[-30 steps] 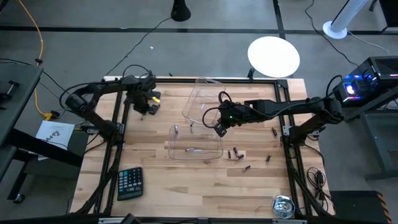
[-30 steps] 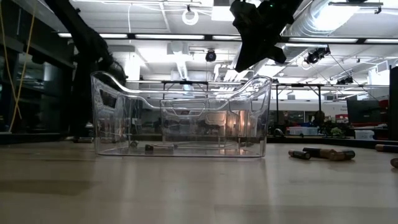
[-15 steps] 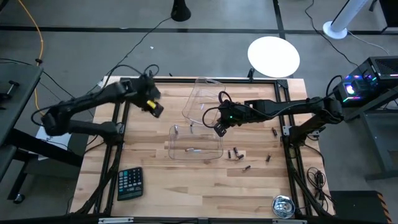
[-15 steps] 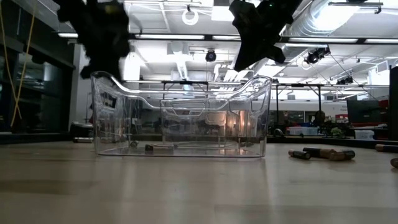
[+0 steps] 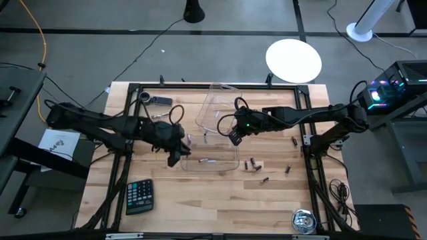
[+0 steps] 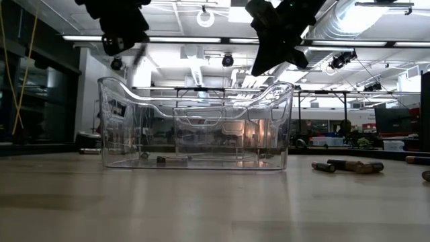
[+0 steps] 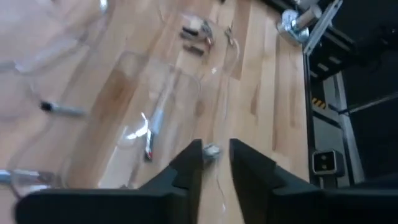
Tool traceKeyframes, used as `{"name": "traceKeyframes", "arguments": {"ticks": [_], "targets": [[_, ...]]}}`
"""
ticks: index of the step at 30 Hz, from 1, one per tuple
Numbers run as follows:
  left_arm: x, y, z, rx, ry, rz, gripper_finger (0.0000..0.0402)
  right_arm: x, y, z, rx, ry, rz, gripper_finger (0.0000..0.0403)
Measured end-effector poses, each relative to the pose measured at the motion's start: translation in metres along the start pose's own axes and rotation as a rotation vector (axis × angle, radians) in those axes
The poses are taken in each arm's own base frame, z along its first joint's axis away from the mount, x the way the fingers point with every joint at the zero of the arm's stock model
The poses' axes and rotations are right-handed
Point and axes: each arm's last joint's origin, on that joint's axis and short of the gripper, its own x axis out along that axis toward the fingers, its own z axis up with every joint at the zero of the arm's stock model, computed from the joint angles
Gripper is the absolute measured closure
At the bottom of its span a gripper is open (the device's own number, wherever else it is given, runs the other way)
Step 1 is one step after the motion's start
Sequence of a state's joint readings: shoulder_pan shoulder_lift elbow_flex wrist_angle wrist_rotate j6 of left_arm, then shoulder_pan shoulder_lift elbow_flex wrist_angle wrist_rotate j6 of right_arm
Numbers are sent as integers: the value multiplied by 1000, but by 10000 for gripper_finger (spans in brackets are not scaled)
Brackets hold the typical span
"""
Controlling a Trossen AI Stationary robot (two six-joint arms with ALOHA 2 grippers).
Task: Sort batteries
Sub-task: Put the silver battery into the bottom transparent bin
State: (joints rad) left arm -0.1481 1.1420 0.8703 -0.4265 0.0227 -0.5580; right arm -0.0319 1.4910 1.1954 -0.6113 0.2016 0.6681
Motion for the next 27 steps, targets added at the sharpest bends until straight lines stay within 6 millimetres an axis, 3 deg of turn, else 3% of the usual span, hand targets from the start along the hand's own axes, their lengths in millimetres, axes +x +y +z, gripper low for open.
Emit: {"name": "traceKeyframes", "arguments": {"ticks": [4,7,10,15,16,23,27], "targets": [[-1,-2,-4,-21,26,2,258,0,0,0,-18,1,-1,403],[-8,9,-10,-122,97,101,221,0,0,0,-19,2,-2,403],[-19,36,-31,-399,293,364,205,0,0,0,-20,2,-2,403],[-31,71,-79,-688,599,747,204,0,0,0,-20,-2,-3,403],[-30,74,-86,-733,650,753,204,0,0,0,-20,-3,-3,403],[-18,74,-86,-727,624,730,204,0,1,1,-18,-15,5,403],[-7,78,-87,-637,768,684,204,0,1,4,-28,-50,0,403]]}}
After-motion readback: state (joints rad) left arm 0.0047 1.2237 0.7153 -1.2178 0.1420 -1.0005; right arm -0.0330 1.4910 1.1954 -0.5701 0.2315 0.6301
